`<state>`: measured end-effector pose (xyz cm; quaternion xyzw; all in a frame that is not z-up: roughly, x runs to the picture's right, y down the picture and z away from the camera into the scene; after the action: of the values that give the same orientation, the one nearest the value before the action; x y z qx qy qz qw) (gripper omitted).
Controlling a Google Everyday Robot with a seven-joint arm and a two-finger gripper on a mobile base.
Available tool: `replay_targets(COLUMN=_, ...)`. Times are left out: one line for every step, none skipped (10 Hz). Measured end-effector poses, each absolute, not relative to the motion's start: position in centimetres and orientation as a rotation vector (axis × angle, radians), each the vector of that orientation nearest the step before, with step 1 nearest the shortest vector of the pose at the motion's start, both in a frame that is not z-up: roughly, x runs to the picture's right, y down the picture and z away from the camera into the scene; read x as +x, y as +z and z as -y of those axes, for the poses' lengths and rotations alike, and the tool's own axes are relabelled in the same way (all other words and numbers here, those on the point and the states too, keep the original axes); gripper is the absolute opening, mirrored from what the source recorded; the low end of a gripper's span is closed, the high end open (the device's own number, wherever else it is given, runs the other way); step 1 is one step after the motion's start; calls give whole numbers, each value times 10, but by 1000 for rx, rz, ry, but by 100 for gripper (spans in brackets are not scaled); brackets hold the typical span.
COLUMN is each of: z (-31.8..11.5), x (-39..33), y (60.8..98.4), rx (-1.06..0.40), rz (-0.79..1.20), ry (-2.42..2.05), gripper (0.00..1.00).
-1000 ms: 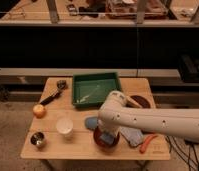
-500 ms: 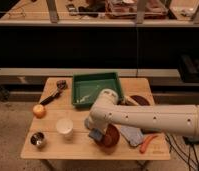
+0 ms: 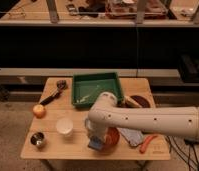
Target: Wipe red bowl with sponge
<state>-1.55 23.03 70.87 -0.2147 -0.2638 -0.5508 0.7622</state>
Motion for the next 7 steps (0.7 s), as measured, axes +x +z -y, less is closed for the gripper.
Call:
replay_targets(z=-233, x=0, y=705, rx=-484, rz=558, ry=-1193, gripper=0)
replay_targets(z=-233, x=15, y=703, rx=-496, rz=534, ry=-1183, gripper=0)
replay_targets(z=-233, x=25, y=701, rx=-501, rz=516, ry=-1176, gripper=0)
replay_targets(z=-231, x=43, y=700, rx=-506, rz=479, ry=-1157, gripper=0)
replay_targets(z=-228, x=50, y=702, rx=-503, rz=455, ry=-1148, gripper=0)
replay_targets(z=-225, x=51, y=705, rx=-499, rz=441, ry=-1140, gripper=0)
replay_targets(z=-218, x=53, y=713, rx=-485, rz=423, ry=-1132, gripper=0)
